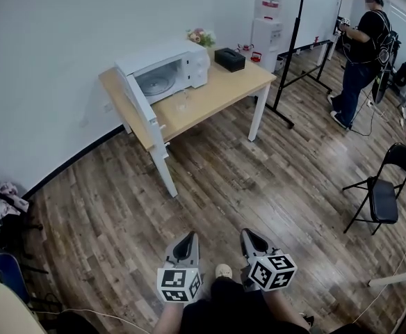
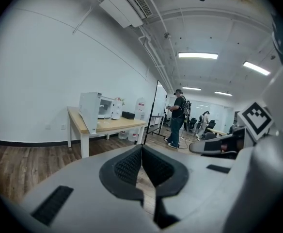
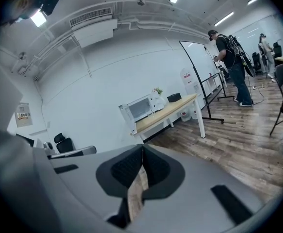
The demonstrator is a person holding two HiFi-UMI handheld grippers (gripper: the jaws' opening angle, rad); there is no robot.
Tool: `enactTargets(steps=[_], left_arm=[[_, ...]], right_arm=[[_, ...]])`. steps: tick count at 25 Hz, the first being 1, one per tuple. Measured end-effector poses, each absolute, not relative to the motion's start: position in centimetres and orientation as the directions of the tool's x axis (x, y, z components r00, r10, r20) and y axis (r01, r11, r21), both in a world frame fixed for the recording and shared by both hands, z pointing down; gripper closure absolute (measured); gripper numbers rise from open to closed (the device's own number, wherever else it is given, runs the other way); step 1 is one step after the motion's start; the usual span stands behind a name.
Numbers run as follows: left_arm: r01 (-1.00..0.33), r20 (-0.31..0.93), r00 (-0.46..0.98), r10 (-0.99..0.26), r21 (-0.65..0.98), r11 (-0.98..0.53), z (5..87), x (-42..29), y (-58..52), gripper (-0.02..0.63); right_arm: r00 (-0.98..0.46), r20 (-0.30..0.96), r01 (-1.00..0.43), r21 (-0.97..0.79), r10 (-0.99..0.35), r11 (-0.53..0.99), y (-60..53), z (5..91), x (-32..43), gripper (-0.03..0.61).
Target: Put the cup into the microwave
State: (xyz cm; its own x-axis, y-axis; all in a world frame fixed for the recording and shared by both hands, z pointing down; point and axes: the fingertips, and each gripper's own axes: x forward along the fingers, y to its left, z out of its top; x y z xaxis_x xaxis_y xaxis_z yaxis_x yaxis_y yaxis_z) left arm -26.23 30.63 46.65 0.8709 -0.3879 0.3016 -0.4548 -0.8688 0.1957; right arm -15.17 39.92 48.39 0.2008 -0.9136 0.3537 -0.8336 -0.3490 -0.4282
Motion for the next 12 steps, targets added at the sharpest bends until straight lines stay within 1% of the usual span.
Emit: enactTargets(steps=[12], left_arm=[[-0.505,0.302,0.846,-0.439,0.196,-0.840,47.8,-22.7,28.2,0.607]], right_arm=[[0.142,0.359,-0.856,-0.423,-0.922,-0.297,36.4,49.4,-10.8,0.586]])
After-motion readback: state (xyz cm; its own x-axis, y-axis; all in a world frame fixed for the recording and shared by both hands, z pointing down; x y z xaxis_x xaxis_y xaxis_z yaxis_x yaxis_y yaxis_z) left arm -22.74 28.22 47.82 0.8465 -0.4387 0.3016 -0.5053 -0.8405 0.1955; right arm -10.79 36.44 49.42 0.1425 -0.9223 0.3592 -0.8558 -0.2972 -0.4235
